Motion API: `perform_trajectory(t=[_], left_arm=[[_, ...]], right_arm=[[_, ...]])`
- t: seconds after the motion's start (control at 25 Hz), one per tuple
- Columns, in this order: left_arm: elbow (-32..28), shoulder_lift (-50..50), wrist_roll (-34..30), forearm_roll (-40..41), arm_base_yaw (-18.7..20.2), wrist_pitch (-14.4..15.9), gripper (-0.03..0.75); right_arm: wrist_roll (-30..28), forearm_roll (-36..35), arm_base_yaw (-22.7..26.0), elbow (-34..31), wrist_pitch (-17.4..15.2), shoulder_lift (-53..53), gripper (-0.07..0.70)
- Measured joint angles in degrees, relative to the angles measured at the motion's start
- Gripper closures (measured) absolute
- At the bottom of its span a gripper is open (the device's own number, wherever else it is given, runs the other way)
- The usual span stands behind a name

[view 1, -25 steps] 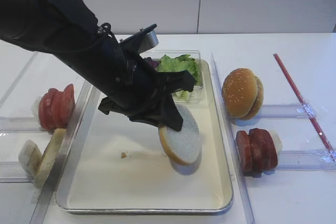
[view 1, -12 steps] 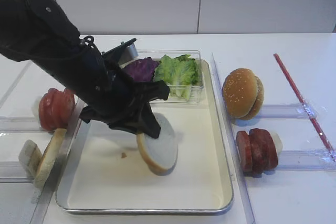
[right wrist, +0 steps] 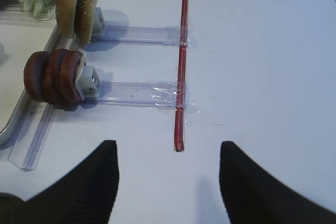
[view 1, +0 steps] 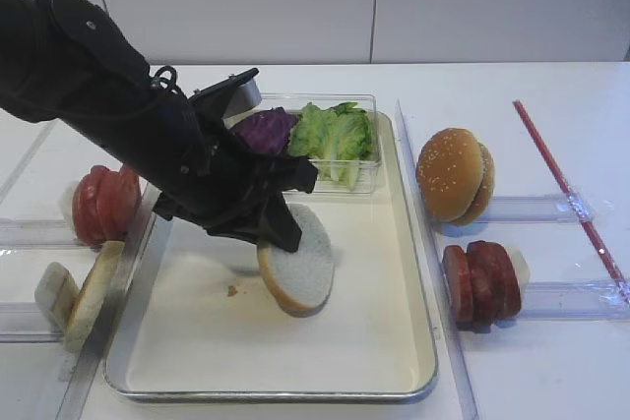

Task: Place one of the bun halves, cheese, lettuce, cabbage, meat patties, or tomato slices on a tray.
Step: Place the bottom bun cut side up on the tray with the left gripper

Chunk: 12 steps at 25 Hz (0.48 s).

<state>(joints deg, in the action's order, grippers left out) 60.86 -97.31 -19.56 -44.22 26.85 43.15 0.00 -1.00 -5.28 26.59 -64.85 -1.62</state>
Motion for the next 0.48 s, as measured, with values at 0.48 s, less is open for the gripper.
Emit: perform_trajectory(t=[0.48], left_arm=[[0.00,0.00,0.00,2.73,0.00,0.51,0.631]], right_arm=[[0.00,0.00,0.00,0.00,0.00,0.00,0.169]])
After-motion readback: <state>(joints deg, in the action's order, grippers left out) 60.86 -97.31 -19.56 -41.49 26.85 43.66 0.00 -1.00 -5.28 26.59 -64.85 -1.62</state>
